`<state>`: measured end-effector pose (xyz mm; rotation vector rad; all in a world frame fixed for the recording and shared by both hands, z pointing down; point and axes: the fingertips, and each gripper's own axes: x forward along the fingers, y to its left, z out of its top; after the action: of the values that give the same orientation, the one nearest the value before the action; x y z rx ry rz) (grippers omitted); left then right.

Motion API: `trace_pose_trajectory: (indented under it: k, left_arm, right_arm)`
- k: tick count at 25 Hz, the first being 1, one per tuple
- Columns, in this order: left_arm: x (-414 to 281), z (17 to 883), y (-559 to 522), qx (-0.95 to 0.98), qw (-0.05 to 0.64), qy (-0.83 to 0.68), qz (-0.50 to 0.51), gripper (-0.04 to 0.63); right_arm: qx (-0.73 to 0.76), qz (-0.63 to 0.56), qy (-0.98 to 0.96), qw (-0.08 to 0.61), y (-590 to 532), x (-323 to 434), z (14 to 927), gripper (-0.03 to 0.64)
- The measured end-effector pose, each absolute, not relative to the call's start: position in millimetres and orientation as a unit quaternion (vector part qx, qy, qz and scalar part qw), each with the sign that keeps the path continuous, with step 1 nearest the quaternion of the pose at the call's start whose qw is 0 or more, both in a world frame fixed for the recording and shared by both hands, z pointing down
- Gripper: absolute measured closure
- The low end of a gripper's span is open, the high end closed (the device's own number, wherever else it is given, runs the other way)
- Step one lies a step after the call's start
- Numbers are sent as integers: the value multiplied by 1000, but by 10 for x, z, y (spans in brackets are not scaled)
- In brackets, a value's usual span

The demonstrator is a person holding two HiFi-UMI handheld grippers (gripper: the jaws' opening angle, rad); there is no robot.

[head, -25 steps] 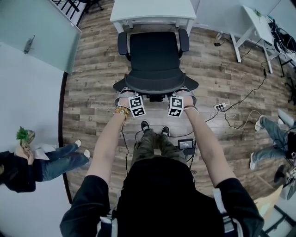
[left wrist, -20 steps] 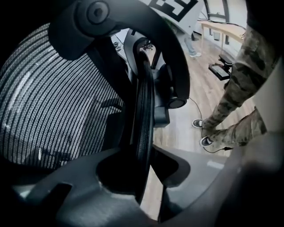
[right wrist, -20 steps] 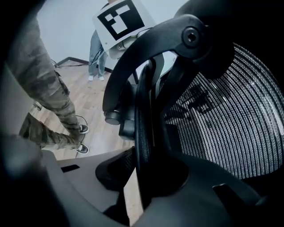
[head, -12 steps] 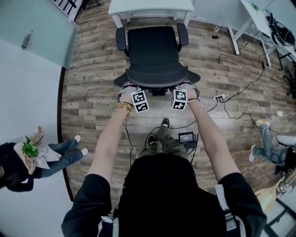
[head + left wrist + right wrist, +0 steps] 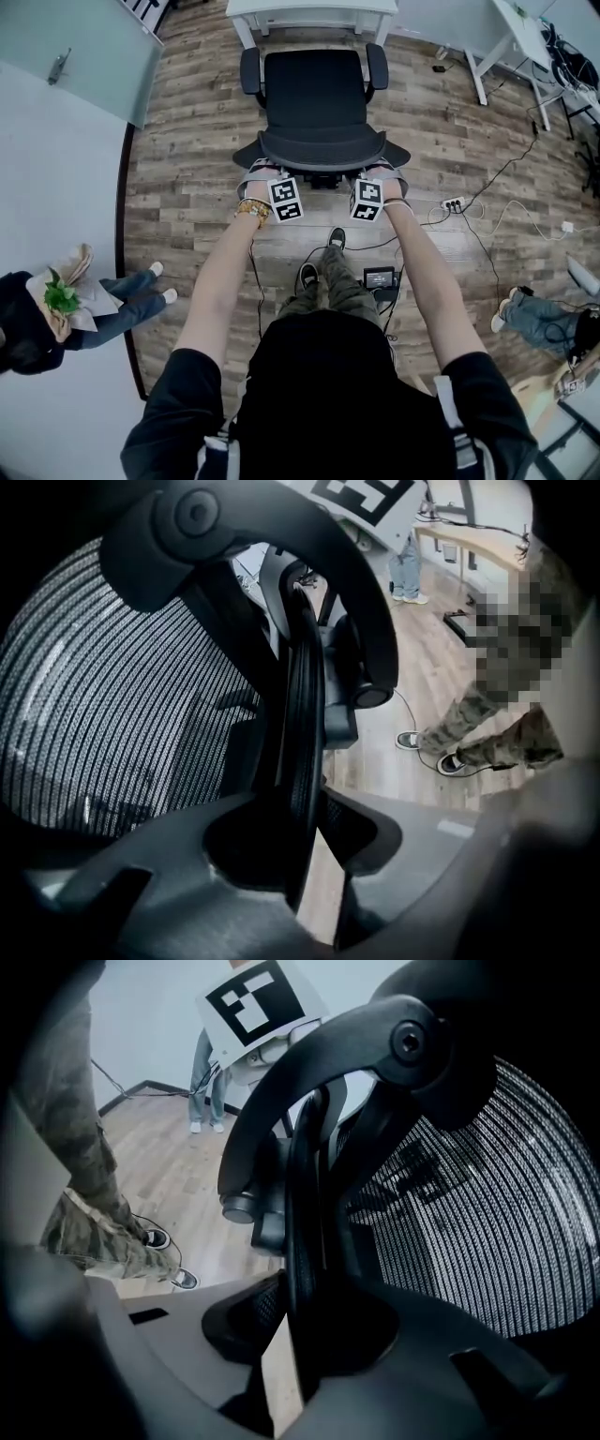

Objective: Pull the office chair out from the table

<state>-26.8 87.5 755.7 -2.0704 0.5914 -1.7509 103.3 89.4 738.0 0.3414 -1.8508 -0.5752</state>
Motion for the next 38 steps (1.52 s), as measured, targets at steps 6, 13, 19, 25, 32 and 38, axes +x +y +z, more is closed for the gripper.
trace_pose_trajectory:
  k: [6, 13, 19, 25, 32, 38]
  left_arm:
    - [-240, 7545, 1055, -734, 181, 208, -621, 483]
    - [-254, 7542, 1277, -735, 184, 205, -620, 483]
    - [-266, 7556, 1496, -737, 177, 202, -621, 483]
    - [-273, 7541, 1649, -736, 183, 204, -619, 483]
    - [-249, 7505, 1849, -735, 191, 203, -618, 482]
    - [-270, 7521, 2052, -736, 193, 203, -617, 480]
  right_arm:
    - [144, -240, -782, 557, 1069, 1067, 7366, 531]
    - [147, -239, -782, 557, 1313, 1053, 7368, 532]
    - [148, -239, -781, 558, 1533, 1037, 7376, 531]
    - [147, -235, -782, 558, 1703, 1013, 7355, 532]
    - [156, -233, -780, 560, 1915, 1047, 7335, 532]
    - [155, -239, -782, 555, 2125, 1026, 7355, 532]
